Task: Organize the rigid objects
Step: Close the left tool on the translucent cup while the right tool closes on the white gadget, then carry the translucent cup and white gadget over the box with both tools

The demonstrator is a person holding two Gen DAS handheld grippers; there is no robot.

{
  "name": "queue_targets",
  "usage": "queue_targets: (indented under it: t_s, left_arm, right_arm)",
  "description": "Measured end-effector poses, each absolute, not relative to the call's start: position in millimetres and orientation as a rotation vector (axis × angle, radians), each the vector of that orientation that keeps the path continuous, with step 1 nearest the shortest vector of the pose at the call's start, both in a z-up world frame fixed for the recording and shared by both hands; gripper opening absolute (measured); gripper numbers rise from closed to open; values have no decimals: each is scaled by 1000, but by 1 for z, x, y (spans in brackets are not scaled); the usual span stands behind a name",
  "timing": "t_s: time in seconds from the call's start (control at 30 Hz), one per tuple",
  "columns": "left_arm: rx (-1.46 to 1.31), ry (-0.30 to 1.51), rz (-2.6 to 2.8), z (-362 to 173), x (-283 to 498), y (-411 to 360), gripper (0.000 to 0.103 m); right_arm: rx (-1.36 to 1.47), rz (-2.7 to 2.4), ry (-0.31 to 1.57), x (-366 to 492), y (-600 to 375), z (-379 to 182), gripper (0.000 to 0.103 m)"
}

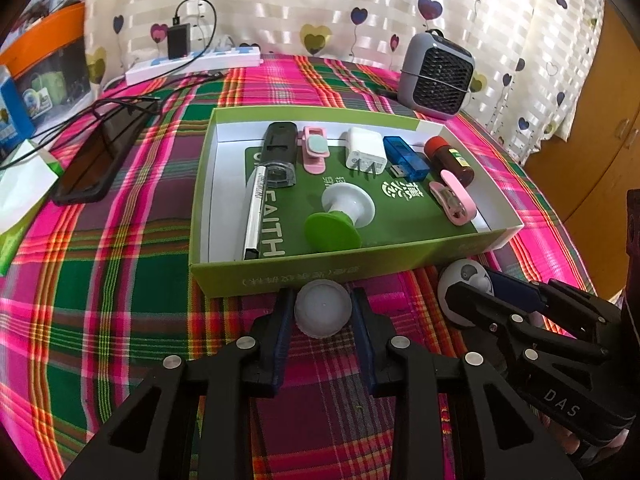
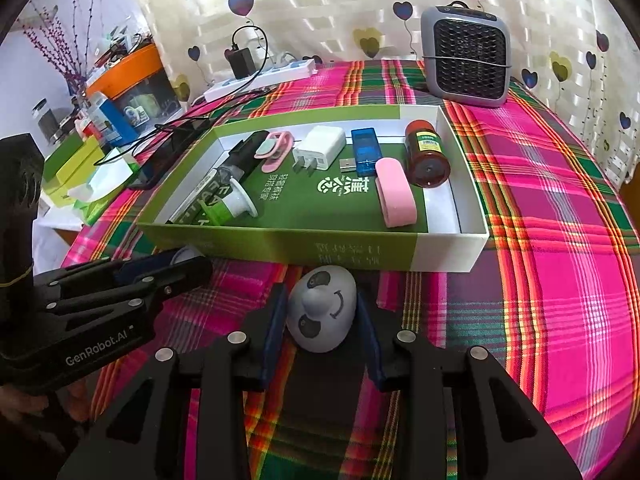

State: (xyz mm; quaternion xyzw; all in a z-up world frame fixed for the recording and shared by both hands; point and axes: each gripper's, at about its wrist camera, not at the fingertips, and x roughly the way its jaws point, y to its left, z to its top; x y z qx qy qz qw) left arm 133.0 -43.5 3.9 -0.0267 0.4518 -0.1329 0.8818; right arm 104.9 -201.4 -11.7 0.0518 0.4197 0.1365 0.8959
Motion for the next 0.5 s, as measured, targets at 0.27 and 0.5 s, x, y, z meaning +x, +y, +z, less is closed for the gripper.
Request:
queue_targets:
  t_s: [0.27, 0.5]
  left_arm:
    - [-56, 941, -277, 4, 132, -44, 27]
    - [-47, 938, -277, 6, 128, -46, 27]
  right_arm:
    - [105, 283, 867, 104, -200, -11, 34]
    - [103, 285, 857, 103, -201, -9, 31]
